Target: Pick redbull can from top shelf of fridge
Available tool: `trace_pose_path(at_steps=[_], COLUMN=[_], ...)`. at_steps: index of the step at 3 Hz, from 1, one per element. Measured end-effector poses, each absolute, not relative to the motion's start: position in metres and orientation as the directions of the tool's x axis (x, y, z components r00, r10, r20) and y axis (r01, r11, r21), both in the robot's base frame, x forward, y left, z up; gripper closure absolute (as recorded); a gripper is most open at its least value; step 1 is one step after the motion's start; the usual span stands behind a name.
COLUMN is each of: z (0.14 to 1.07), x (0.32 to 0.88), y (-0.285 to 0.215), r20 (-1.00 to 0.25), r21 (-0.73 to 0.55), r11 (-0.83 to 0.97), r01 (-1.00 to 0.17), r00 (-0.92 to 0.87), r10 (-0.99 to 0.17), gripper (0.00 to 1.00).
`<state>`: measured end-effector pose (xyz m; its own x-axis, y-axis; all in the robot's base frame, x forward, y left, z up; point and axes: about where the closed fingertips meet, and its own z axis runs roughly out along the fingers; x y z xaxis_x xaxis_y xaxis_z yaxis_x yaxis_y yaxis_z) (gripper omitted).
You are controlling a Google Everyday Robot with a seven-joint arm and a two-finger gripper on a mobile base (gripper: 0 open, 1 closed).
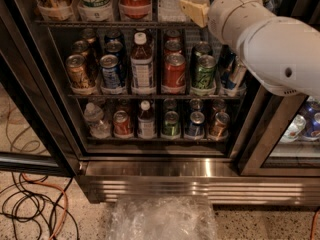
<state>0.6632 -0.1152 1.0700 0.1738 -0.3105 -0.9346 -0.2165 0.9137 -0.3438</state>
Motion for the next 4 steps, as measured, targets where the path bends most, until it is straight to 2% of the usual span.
trace_pose_path(at_steps=[2,3,4], z=[1.0739,1.0740,1.0750], x=[0.6655,0.6665,0.6646], y=[-0.1119,-0.1102,-0.1103], r20=[-0.935,-0.936,-0.936], r21=[-0.341,-0.339,-0.339], r11=[0.914,0.915,0.915], r01=[-0.219,-0.220,-0.220], r00=[0.177,0.177,0.177], r10=[-0.307,-0.304,-0.304], gripper=[0.17,0.36,0.59])
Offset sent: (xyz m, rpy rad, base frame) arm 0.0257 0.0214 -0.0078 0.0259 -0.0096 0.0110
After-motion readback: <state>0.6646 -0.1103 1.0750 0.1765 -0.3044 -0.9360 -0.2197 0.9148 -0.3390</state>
